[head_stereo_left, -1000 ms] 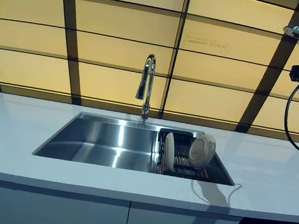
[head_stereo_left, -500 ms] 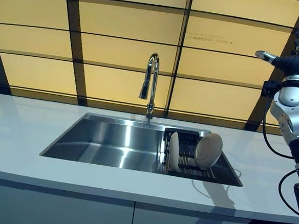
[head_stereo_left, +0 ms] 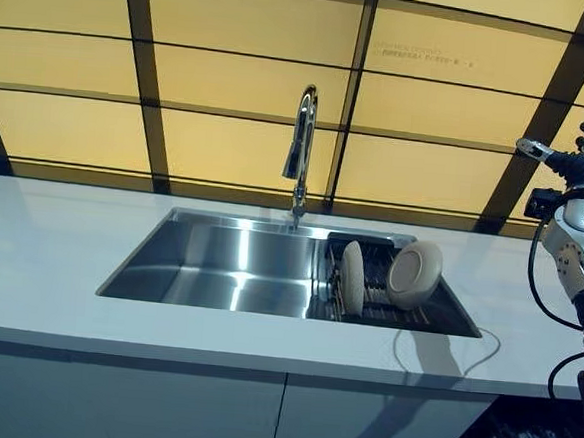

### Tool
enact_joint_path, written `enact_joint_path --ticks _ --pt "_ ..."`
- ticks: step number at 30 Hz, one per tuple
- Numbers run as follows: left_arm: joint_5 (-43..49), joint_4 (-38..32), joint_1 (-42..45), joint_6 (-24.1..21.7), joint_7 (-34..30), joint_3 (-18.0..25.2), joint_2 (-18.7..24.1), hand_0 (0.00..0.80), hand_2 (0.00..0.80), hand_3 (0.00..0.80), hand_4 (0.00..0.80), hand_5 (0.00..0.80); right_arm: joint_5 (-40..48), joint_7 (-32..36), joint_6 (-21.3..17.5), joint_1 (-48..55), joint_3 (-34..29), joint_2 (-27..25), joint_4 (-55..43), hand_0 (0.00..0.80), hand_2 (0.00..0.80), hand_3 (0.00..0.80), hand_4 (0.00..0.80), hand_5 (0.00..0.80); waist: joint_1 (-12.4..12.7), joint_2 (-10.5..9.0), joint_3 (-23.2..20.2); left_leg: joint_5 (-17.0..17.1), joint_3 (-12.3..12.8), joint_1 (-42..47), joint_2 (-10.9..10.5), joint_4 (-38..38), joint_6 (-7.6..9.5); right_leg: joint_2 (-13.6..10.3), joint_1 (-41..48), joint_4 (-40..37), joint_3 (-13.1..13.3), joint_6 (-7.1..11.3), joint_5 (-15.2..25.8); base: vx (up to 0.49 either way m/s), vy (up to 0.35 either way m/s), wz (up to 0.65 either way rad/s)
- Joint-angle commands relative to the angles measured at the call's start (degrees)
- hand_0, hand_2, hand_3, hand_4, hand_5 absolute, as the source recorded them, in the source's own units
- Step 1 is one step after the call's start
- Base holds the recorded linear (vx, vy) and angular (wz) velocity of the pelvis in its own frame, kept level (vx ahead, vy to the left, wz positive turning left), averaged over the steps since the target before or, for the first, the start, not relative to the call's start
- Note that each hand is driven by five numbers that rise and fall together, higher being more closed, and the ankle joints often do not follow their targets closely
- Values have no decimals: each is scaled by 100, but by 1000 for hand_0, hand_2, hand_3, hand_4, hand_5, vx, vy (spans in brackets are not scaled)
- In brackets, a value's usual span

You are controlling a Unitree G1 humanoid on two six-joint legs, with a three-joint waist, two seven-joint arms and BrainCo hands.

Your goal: Take plates into dishwasher

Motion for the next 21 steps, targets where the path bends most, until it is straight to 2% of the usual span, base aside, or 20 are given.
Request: enact_joint_path --ticks 1,2,4,5,10,13,15,17,19,20,21 --pt "160 210 -70 -9 11 32 155 0 0 0 0 0 76 40 -277 -477 15 -395 150 0 0 0 0 0 81 -154 -180 -619 -89 132 -415 153 156 110 -35 -793 355 112 438 213 -131 -4" --pt "218 231 -46 -9 15 54 147 0 0 0 0 0 126 91 -278 -477 27 -454 186 0 0 0 0 0 3 -201 -186 -689 -137 197 -455 143 154 255 -144 -1175 487 193 531 199 -96 -6" --pt "249 235 -23 -19 11 70 147 0 0 0 0 0 150 146 -244 -490 33 -526 191 0 0 0 0 0 -63 -205 -181 -737 -186 255 -460 139 154 338 -276 -1395 580 254 668 213 -93 -5" --pt "277 245 -21 4 10 90 135 0 0 0 0 0 180 228 -169 -507 33 -599 171 0 0 0 0 0 -148 -231 -154 -786 -230 358 -470 131 158 410 -489 -1619 630 334 876 258 -126 1" --pt "399 283 50 -31 -62 117 142 0 0 0 0 0 269 363 15 -506 10 -760 62 0 0 0 0 0 -305 -216 -58 -869 -331 647 -422 174 159 581 -938 -2010 509 396 1070 315 -148 -6" --pt "413 304 120 -66 -68 160 167 0 0 0 0 0 227 443 87 -389 -78 -750 -117 0 0 0 0 0 -373 -215 39 -1030 -315 816 -368 328 158 571 -1176 -2016 385 386 1188 407 -242 24" --pt "453 304 167 -88 -58 220 210 0 0 0 0 0 212 443 145 -272 -148 -711 -333 0 0 0 0 0 -410 -289 93 -1298 -340 953 -337 510 184 508 -1166 -1728 452 366 1328 448 -358 21" --pt "414 339 138 -104 7 222 249 0 0 0 0 0 183 532 124 -313 -169 -664 -300 0 0 0 0 0 -375 -374 34 -1496 -326 937 -310 702 195 455 -968 -1665 484 334 1202 371 -373 9" --pt "327 309 151 -119 -9 285 260 0 0 0 0 0 236 577 215 -377 -111 -614 -469 0 0 0 0 0 -372 -342 -49 -1623 -197 1068 -160 794 11 446 -854 -1365 374 294 1056 367 -354 10" --pt "334 334 163 -198 -85 302 226 0 0 0 0 0 242 612 333 -386 -77 -495 -633 0 0 0 0 0 -395 -241 -173 -1351 -70 1321 82 864 -232 458 -784 -1243 153 171 885 333 -289 -8" --pt "335 341 168 -231 -98 304 211 0 0 0 0 0 253 656 383 -385 -53 -461 -677 0 0 0 0 0 -408 -213 -214 -1224 -25 1375 143 887 -295 472 -748 -1252 110 131 847 326 -283 -2"
